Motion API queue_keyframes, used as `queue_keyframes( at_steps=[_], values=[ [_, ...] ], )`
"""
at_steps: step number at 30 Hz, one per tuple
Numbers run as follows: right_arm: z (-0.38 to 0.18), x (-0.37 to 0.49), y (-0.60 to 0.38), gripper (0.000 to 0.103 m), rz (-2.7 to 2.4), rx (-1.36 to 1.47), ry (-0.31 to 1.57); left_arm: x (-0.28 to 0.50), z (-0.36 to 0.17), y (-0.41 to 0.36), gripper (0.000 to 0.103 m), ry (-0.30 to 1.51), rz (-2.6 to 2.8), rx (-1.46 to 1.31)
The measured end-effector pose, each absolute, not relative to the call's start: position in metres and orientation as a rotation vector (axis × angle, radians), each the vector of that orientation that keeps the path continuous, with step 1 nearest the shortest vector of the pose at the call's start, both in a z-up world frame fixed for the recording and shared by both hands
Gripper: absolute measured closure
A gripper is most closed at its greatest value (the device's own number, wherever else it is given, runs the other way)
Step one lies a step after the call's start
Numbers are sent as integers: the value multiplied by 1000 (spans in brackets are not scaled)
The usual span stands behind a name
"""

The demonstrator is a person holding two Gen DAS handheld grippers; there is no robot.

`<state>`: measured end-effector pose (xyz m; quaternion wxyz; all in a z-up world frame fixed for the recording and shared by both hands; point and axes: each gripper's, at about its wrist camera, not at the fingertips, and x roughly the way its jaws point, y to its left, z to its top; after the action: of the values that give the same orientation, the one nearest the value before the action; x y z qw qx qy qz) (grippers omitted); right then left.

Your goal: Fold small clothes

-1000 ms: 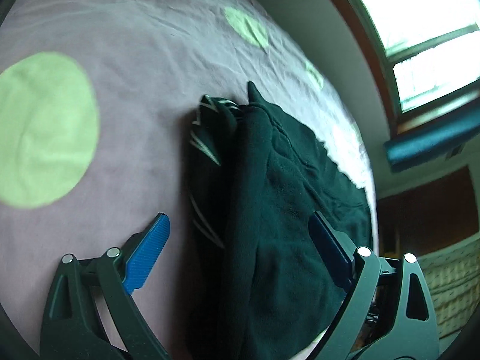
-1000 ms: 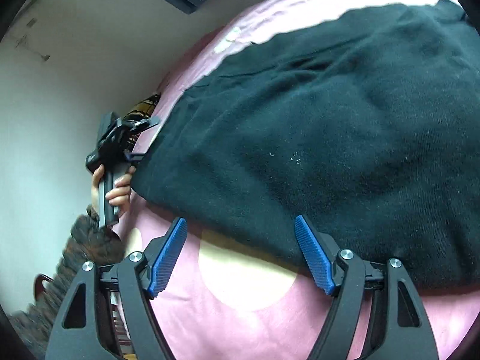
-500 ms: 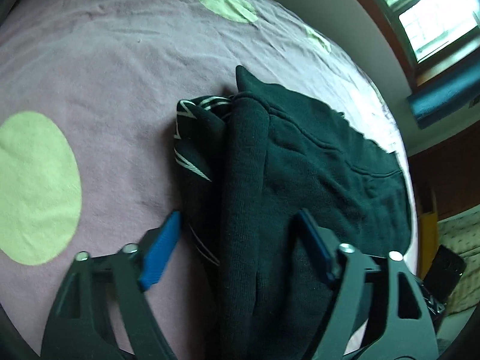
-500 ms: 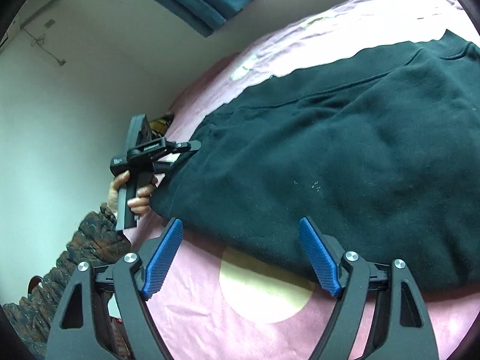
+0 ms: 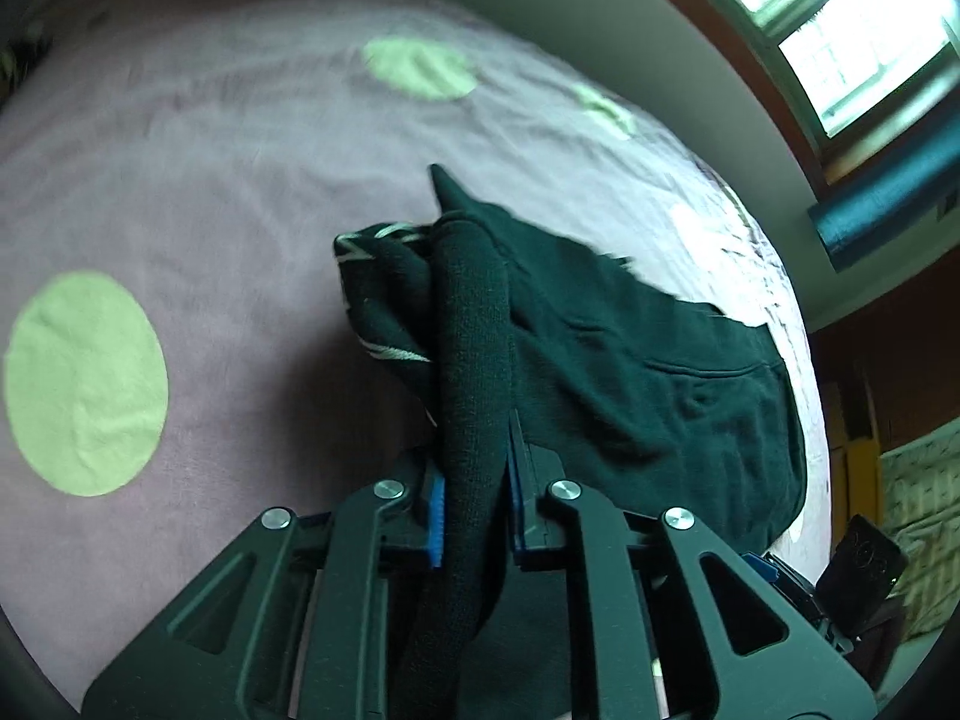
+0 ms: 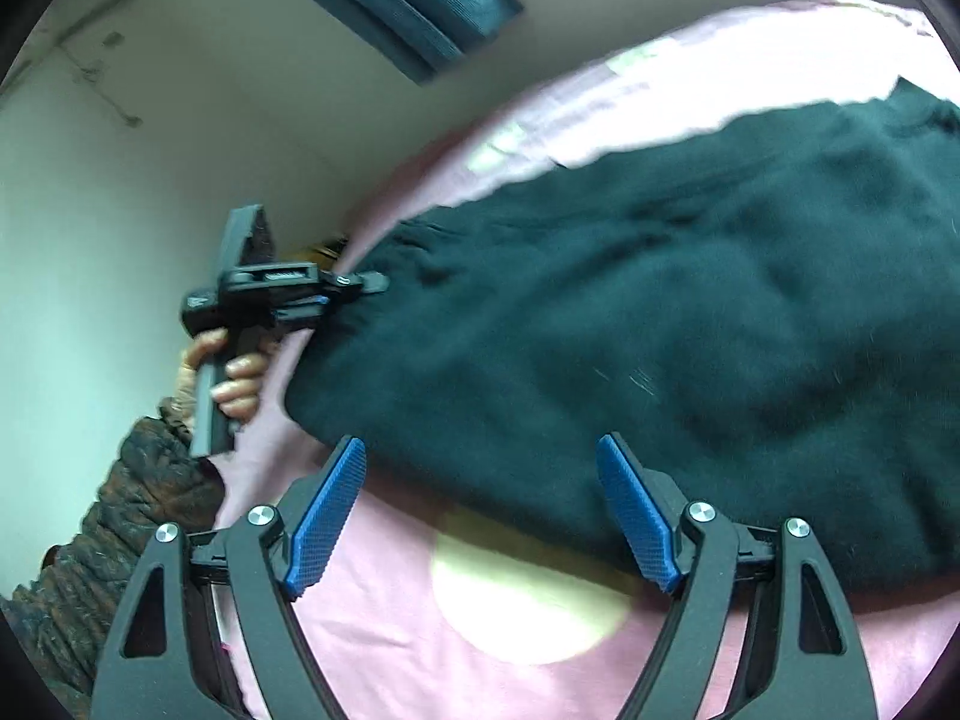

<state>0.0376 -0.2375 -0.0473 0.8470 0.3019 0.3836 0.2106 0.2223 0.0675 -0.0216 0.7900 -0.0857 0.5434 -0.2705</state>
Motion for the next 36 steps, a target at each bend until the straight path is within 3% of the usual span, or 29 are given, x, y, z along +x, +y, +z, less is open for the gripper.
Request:
queue_keyframes(
  at_steps=[3, 7, 15, 25, 33, 36],
  values=[
    [-80, 52, -226, 24, 446, 636, 930, 211, 8, 48, 89, 1134, -578, -140],
    [-68, 45, -221, 24, 456, 563, 895, 189, 50, 7, 90, 1099, -572, -67],
    [-81, 14, -284, 24, 492, 922, 878, 140, 96, -120, 90, 1041, -478, 195],
    [-83, -38, -366, 24, 398, 1059, 784, 87, 19, -299, 90, 980, -237, 569],
    [-113, -81, -409, 24, 369, 1233, 743, 63, -48, -351, 88, 910, -61, 771],
    [-112, -85, -414, 24, 365, 1245, 716, 52, -45, -357, 68, 891, -77, 725]
  ],
)
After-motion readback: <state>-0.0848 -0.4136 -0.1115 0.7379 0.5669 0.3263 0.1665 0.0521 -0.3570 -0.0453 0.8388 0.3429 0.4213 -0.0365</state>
